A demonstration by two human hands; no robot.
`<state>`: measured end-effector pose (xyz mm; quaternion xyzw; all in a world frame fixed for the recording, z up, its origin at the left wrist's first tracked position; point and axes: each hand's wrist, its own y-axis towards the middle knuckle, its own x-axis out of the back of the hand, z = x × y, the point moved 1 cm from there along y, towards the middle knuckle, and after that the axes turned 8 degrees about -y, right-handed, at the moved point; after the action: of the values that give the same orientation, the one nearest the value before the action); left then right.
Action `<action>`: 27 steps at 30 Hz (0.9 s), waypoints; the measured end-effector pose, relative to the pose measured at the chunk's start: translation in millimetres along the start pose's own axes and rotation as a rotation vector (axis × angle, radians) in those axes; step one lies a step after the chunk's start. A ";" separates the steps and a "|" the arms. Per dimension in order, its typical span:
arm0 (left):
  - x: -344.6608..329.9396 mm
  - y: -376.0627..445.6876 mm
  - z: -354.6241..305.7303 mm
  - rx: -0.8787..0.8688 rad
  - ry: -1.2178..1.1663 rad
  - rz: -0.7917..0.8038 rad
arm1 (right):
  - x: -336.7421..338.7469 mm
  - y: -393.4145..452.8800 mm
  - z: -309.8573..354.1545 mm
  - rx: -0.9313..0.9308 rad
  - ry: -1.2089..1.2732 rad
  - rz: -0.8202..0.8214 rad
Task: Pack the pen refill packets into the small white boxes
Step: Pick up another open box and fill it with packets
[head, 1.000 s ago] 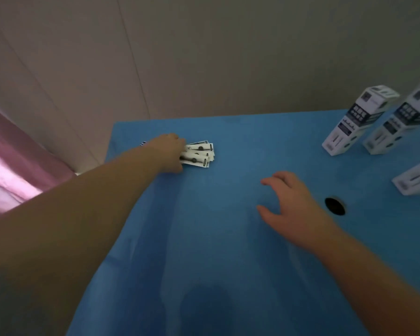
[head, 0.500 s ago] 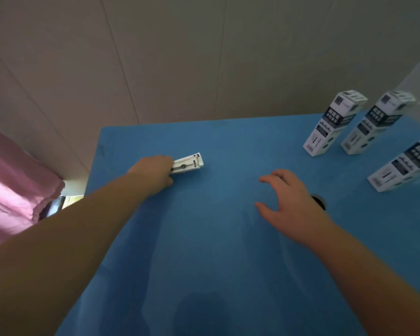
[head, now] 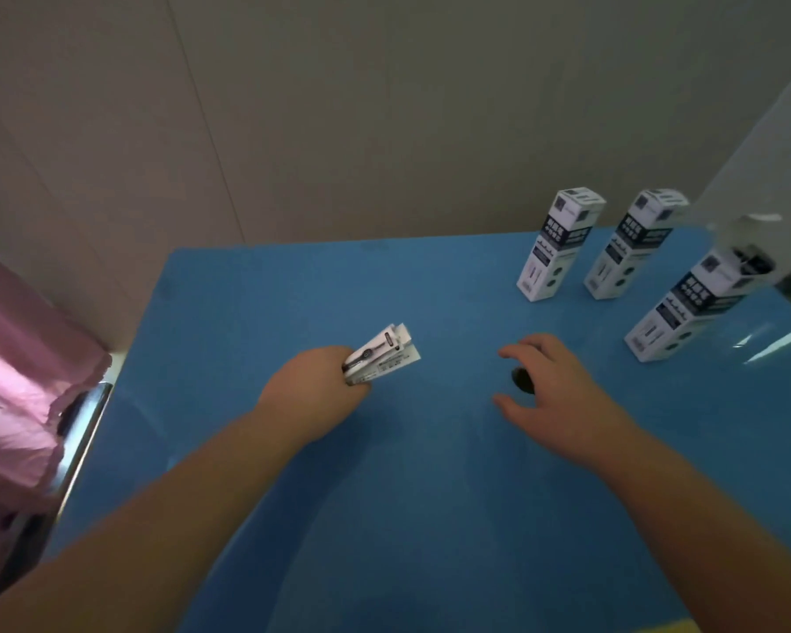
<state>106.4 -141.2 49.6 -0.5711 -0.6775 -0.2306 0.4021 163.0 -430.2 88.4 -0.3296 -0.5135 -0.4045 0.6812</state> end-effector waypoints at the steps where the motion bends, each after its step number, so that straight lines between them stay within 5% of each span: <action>1: -6.3 -3.0 -10.8 0.009 0.010 0.004 | 2.3 -2.6 -10.5 -0.002 0.001 0.005; 13: -119.5 -10.3 -172.1 0.027 0.097 0.020 | 32.7 -39.8 -198.4 0.033 -0.026 0.099; 27: -252.5 37.4 -356.3 -0.149 0.284 0.166 | 88.0 -37.1 -393.7 -0.094 -0.063 0.106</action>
<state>248.7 -555.8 43.3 -0.6151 -0.5454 -0.3245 0.4678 313.2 -806.2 74.1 -0.4007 -0.4970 -0.3811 0.6687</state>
